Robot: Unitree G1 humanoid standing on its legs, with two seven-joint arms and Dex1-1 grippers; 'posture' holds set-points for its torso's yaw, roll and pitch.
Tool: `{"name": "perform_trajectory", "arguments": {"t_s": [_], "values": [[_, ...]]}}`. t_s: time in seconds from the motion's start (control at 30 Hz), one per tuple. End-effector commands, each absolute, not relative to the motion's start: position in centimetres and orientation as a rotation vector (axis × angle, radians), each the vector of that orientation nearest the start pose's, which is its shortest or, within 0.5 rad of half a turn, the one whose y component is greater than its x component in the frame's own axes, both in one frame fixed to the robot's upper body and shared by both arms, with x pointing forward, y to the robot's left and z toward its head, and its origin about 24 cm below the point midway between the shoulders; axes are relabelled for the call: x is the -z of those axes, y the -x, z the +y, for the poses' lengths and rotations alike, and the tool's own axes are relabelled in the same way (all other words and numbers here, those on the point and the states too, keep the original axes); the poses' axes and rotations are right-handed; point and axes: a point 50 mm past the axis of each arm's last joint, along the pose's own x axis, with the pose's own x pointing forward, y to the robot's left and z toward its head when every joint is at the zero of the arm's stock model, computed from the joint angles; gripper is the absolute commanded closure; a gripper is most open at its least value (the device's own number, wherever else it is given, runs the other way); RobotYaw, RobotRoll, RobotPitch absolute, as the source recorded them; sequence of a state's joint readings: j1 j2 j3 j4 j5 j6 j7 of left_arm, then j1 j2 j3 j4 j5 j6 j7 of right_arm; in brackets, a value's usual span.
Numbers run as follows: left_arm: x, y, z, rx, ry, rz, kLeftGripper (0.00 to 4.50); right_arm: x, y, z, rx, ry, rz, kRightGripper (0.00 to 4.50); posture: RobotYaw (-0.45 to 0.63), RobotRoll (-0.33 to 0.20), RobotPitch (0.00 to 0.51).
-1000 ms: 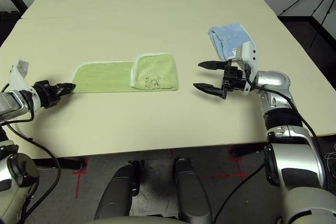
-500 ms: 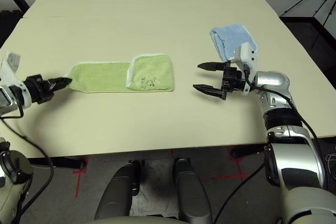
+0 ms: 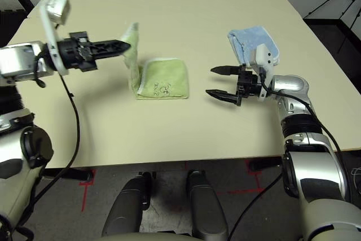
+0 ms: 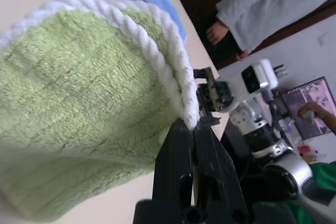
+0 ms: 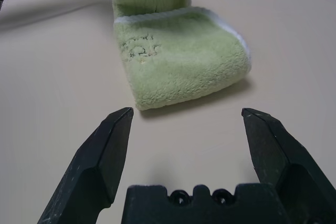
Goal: Fold the towel and set it aside.
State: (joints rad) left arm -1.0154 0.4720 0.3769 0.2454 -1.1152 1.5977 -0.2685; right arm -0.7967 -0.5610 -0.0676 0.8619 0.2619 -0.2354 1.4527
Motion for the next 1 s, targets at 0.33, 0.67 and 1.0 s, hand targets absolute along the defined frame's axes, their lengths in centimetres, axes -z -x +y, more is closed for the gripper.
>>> {"name": "perform_trajectory", "arguments": {"t_s": [0.33, 0.67, 1.0], "values": [[-22.6, -33.5, 12.2, 0.878, 0.452, 0.573, 4.48, -15.1, -34.3, -23.6, -1.181, 0.341, -0.055, 0.0, 0.05, 0.0, 0.182], [-22.4, -31.9, 9.2, 1.058, 0.412, 0.642, 4.48, -15.2, -34.2, -23.8, -1.175, 0.349, -0.054, 0.0, 0.03, 0.0, 0.173], [-21.3, -33.0, 7.0, 0.971, 0.381, 0.642, 4.48, -15.0, -34.2, -23.6, -1.177, 0.348, -0.05, 0.0, 0.04, 0.0, 0.17]]}}
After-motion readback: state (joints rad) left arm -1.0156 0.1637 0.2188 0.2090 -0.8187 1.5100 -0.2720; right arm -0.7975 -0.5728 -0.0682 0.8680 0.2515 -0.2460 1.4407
